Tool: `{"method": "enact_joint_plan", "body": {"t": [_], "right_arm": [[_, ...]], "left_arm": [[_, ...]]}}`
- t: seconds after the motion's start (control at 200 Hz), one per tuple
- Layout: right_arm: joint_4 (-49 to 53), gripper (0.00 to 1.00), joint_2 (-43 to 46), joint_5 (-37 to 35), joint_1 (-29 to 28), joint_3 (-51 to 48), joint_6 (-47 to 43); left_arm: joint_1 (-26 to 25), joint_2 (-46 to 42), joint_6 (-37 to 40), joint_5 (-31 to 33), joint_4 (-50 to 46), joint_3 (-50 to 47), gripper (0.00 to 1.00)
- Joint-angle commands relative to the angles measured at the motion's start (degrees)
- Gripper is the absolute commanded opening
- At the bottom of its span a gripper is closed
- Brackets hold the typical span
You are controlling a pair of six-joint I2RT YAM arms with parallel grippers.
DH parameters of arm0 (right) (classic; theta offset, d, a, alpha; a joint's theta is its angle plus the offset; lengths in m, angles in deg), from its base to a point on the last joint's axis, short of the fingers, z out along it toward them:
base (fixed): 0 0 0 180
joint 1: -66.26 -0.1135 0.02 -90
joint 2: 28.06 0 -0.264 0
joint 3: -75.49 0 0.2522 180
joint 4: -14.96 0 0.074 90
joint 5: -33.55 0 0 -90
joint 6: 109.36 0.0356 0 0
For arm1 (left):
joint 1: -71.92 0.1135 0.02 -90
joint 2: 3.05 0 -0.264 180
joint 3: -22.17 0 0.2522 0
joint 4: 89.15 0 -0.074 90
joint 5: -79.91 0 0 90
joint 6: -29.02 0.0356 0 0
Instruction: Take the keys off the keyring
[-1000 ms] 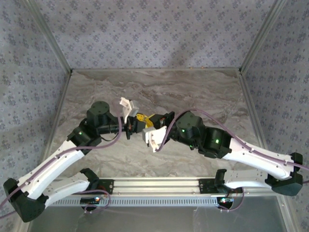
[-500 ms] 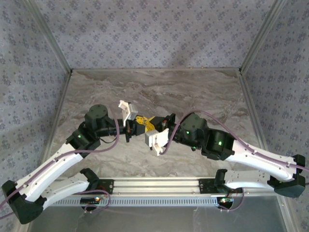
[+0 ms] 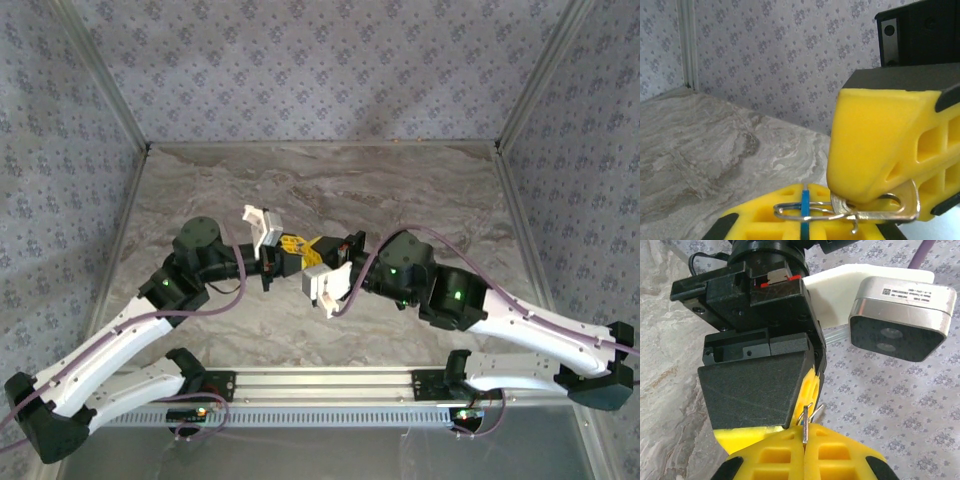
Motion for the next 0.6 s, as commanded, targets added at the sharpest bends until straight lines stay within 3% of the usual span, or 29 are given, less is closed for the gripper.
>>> {"method": "enact_joint_plan", "body": {"t": [0.0,0.37,0.595], "right_arm": [[6.0,0.0,-4.3,0.3,1.1,-1.1,1.1],[2.5,0.0,-6.3,-0.9,3.8,4.3,7.3],[2.5,0.0,-7.2,-0.6,6.3,6.4,11.8]], "left_arm": [[-1.8,-2.2,-0.6,-4.0,14.1,1.7,0.18],[-1.8,-0.5,0.0,-2.0,13.6,-0.5,0.41],[-1.8,-0.5,0.9,0.5,13.8,-2.8,0.61]]}}
